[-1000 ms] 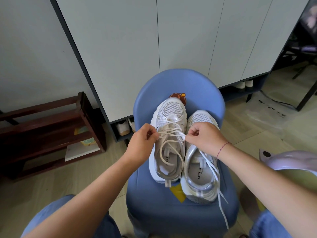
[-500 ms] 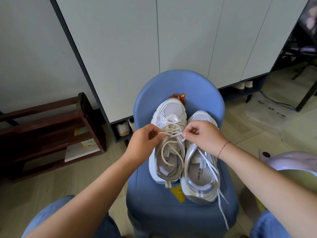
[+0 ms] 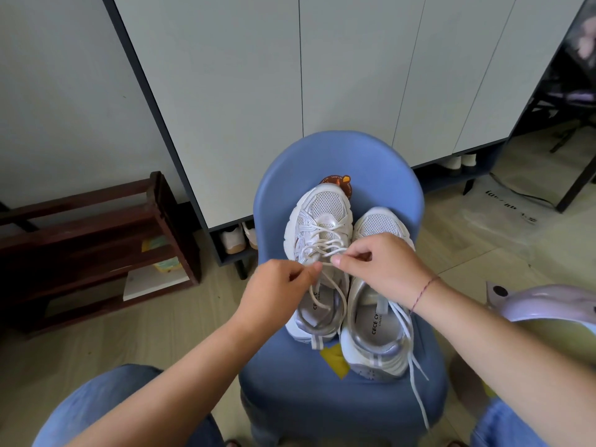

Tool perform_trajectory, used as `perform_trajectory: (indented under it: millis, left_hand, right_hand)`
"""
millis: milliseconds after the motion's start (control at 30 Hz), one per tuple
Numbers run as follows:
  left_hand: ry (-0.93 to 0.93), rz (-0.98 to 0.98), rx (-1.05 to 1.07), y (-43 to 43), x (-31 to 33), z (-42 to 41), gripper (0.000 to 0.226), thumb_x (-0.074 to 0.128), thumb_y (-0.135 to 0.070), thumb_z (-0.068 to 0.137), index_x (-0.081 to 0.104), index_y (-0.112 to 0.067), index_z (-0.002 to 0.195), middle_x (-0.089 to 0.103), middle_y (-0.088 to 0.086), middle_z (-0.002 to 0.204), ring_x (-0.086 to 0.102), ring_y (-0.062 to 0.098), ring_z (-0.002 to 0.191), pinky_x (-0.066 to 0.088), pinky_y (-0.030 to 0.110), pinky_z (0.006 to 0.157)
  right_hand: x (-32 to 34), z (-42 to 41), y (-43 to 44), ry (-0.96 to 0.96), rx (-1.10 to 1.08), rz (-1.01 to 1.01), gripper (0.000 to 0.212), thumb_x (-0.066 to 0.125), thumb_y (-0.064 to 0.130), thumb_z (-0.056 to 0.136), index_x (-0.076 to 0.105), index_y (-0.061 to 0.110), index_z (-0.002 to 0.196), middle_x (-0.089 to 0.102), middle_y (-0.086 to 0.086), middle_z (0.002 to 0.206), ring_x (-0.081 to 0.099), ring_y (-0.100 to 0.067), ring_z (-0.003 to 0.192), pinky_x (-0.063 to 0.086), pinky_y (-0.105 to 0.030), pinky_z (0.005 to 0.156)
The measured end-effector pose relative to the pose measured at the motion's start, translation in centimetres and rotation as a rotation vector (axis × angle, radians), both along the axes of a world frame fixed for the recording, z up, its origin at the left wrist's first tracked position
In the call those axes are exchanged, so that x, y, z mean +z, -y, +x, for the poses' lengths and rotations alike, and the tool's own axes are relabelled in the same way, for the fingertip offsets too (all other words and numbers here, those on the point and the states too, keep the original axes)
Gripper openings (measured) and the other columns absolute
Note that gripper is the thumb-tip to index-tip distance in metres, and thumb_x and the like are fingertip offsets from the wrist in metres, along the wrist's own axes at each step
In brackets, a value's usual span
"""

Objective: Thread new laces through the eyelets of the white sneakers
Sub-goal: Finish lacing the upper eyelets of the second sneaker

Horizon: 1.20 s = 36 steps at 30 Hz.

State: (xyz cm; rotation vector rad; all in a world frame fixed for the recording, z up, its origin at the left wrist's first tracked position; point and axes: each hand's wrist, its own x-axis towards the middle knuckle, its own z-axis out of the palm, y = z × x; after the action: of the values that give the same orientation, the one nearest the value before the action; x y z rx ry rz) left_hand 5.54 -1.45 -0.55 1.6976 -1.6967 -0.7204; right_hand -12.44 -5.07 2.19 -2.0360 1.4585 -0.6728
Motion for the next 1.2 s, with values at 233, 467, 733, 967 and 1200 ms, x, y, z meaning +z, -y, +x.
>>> perform_trajectory:
  millis: [233, 467, 733, 967, 1200]
  left_hand:
    - [-0.127, -0.082, -0.186, -2.1, 0.1, -1.5, 0.017, 0.064, -0.021, 0.091, 0.072, -0.008, 0.083, 0.066, 0.015, 0.072, 0.058, 0.028, 0.067, 0.046, 0.036, 0.064]
    - [-0.449, 0.289, 0.087, -1.9, -0.5, -1.7, 0.029, 0.051, -0.029, 0.099, 0.071, -0.008, 0.093, 0.060, 0.004, 0.052, 0.056, 0.013, 0.048, 0.050, 0.024, 0.060]
    - [-1.195, 0.414, 0.397, -1.2, -1.3, -4.9, 0.013, 0.061, -0.009, 0.092, 0.064, -0.001, 0.083, 0.057, 0.004, 0.060, 0.054, 0.008, 0.045, 0.054, 0.019, 0.056]
    - [-0.693, 0.195, 0.290, -1.8, -0.5, -3.5, 0.022, 0.064, -0.017, 0.091, 0.066, -0.008, 0.072, 0.049, -0.003, 0.046, 0.040, 0.008, 0.039, 0.037, 0.016, 0.042]
    - [-0.401, -0.004, 0.263, -1.3, -0.7, -2.5, 0.013, 0.066, -0.026, 0.089, 0.072, -0.015, 0.088, 0.068, 0.000, 0.078, 0.055, -0.002, 0.054, 0.041, 0.010, 0.051]
  right_hand:
    - [-0.1, 1.4, -1.6, 0.354, -0.069, 0.445, 0.035, 0.060, 0.031, 0.091, 0.062, 0.011, 0.063, 0.049, -0.001, 0.054, 0.036, -0.008, 0.041, 0.027, -0.016, 0.037]
    - [-0.6, -0.1, -2.0, 0.431, -0.157, 0.541, 0.017, 0.066, 0.010, 0.085, 0.066, 0.009, 0.068, 0.046, -0.002, 0.055, 0.031, -0.011, 0.043, 0.021, -0.014, 0.033]
    - [-1.3, 0.1, -2.6, 0.325, -0.146, 0.463, 0.016, 0.064, 0.014, 0.087, 0.065, 0.008, 0.073, 0.051, 0.001, 0.051, 0.034, -0.011, 0.040, 0.026, -0.017, 0.035]
    - [-1.3, 0.3, -2.6, 0.357, -0.138, 0.431, 0.012, 0.062, 0.012, 0.088, 0.065, 0.009, 0.077, 0.054, 0.000, 0.052, 0.037, -0.008, 0.037, 0.029, -0.017, 0.035]
    - [-1.8, 1.5, -2.1, 0.339, -0.150, 0.406, 0.022, 0.065, 0.024, 0.087, 0.069, 0.003, 0.080, 0.055, -0.005, 0.053, 0.036, -0.012, 0.036, 0.028, -0.017, 0.034]
